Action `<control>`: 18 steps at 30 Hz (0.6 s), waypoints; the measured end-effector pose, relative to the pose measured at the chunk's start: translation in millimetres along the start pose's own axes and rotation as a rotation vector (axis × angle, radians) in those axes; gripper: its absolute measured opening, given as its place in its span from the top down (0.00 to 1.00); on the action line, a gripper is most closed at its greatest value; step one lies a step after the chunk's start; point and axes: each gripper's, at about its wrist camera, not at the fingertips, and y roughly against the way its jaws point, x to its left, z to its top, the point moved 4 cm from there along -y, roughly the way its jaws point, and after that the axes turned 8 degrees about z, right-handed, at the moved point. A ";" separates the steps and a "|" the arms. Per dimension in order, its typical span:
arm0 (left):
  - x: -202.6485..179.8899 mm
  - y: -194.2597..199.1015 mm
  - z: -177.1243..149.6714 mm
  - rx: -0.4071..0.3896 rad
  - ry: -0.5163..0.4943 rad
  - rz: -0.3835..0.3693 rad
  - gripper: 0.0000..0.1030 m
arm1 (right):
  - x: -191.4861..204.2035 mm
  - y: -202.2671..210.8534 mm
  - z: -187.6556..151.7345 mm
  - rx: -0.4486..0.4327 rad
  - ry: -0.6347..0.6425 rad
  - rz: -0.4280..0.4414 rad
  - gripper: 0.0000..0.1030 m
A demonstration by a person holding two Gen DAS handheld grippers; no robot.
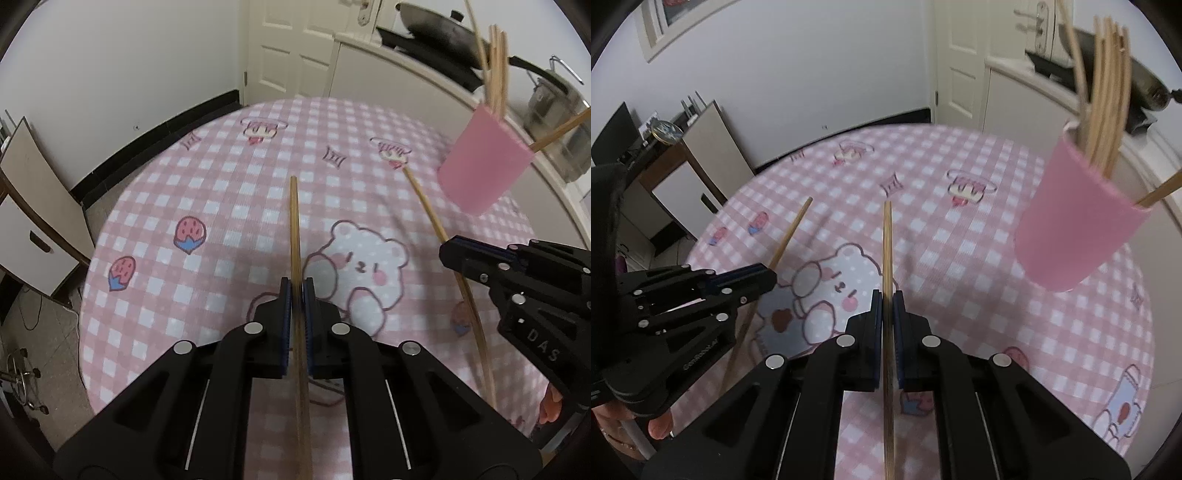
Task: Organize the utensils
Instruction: 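Close the right gripper on one wooden chopstick while the left gripper closes on the other, then lift both chopsticks upright with both grippers and carry them toward the pink cup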
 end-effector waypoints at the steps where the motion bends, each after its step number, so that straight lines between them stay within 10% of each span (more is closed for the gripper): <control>1: -1.0 4.9 0.9 -0.007 0.001 0.000 0.93 | 1.8 6.8 1.4 -0.015 0.001 0.004 0.96; 18: -24.5 136.4 8.8 -0.291 0.018 -0.112 0.93 | 4.1 118.8 -1.4 -0.296 0.026 -0.021 0.96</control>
